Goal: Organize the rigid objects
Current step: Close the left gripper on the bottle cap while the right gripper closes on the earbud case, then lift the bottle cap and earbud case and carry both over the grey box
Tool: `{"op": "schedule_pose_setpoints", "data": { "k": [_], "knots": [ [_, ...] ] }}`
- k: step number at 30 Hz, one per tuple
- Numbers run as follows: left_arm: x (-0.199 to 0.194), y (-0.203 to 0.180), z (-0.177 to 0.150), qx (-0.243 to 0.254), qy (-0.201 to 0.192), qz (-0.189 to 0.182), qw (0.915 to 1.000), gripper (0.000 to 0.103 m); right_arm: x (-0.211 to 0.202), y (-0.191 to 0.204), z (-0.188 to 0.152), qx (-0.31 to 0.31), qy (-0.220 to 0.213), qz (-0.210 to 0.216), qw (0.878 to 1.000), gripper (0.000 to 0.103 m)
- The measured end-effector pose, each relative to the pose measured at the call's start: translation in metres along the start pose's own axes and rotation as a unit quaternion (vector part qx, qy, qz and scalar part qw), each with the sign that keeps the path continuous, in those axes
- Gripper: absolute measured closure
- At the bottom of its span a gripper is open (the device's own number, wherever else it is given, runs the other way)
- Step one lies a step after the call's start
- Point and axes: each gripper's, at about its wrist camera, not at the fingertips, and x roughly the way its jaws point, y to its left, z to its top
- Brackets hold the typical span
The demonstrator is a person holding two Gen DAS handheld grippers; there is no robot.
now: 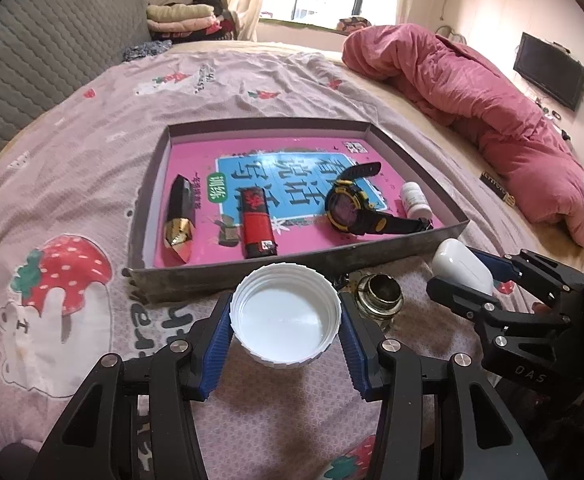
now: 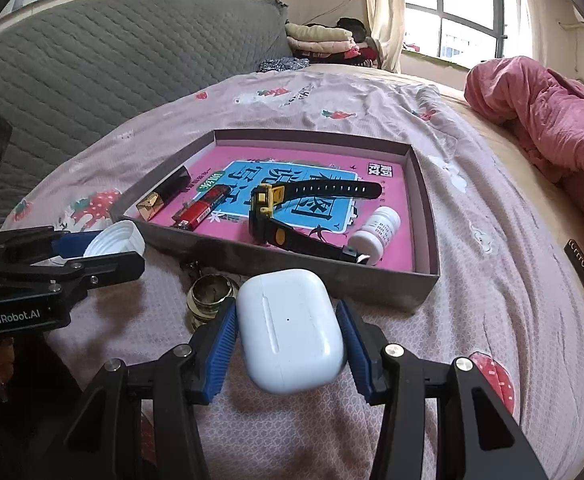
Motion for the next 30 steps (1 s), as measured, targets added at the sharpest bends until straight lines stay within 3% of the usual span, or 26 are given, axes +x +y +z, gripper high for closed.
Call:
{"op": "schedule_pose_setpoints", "data": {
  "k": [16,30],
  "knots": [
    [-0.015,0.008,0.009,-0.004,-0.035,0.017,0.9992,0.052,-0.023,0.004,0.019,0.022,-0.044,-0.004,0.999,0.053],
    [-0.004,0.018,0.021,-0.014,-0.044,0.031,0.9984,0.052,-0.016,0.003,0.033,0.021,-0.059,-0.026,0.998,0.053]
  ]
}}
